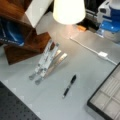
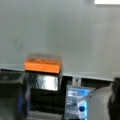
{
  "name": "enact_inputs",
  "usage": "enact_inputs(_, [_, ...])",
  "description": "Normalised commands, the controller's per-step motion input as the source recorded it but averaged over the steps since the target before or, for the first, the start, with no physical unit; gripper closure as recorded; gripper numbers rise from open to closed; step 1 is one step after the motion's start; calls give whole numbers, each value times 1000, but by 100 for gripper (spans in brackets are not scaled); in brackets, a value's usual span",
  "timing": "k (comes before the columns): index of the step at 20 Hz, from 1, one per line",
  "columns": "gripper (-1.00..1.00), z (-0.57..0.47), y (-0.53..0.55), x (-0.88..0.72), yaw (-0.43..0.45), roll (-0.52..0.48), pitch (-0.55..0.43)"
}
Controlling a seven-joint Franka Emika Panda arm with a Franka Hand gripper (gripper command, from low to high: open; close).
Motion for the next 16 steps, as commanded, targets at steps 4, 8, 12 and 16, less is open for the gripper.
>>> enact_inputs(4, [100,-289,-201,-128,193,-127,-207])
enact_inputs(8, [100,-320,-175,-150,175,-159,-208])
enact_inputs(12, [100,-359,-104,-160,167,-142,-215])
enact_inputs(16, [100,-415,-73,-205,160,-132,-219])
